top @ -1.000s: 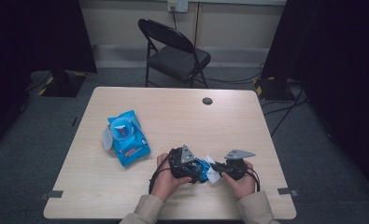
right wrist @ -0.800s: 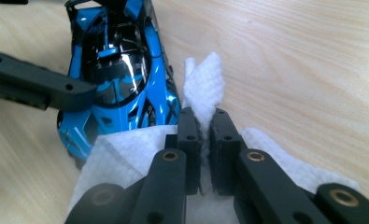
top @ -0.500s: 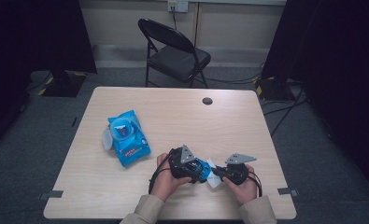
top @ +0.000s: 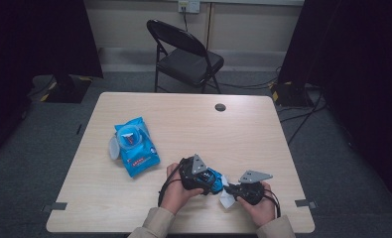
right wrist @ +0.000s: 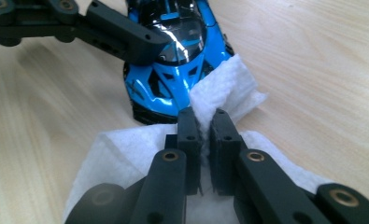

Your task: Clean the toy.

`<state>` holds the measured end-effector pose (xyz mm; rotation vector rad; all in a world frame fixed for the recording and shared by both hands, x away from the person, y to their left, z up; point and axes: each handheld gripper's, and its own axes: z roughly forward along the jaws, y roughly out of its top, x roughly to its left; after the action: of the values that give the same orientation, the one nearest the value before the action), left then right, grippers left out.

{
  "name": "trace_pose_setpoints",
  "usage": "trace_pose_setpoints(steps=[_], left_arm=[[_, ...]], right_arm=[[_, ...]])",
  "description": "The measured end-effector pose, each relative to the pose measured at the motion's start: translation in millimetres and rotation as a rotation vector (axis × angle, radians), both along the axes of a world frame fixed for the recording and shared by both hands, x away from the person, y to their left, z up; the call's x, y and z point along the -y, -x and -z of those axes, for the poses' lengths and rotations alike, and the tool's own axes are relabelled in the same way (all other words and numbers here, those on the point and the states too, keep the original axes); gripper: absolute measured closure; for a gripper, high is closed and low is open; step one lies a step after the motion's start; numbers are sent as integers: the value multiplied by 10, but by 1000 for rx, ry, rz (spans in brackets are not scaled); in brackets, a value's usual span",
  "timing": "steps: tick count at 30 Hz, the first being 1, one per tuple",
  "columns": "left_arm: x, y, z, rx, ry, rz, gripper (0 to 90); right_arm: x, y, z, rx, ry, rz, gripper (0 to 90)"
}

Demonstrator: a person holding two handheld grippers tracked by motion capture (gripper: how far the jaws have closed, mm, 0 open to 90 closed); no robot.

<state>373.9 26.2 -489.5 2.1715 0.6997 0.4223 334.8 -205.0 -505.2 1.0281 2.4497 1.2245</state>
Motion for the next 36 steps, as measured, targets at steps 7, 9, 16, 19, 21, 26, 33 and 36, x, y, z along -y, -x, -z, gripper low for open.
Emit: trace_pose_setpoints(steps=[7, 9, 16, 19, 21, 26, 33, 36], left_arm=[[1, 4, 5, 2, 6, -2, 125], [4, 4, 5, 2, 5, -2, 125], [6, 12, 7, 3, 6, -4, 125], [9, 11, 5, 3, 3, -2, 125], [11, 9, 3, 0, 4, -3, 125], [7, 8, 6, 2, 8, -2, 125], [5, 3, 2, 0, 4, 0, 125], [3, 4, 6, 2, 9, -1, 125]], right_arm=[[-71, 95, -12, -3, 10, -39, 852], [-95, 111, -12, -13, 3, -55, 852], [-300, 183, -17, -4, 13, -122, 852], [-372, 198, -18, 0, 15, -143, 852], [-410, 205, -19, 1, 16, -158, 851], [-398, 226, -57, -8, -6, -188, 846], [-165, 140, -249, 20, -53, -100, 840], [-39, 62, -276, 36, -60, -34, 837]])
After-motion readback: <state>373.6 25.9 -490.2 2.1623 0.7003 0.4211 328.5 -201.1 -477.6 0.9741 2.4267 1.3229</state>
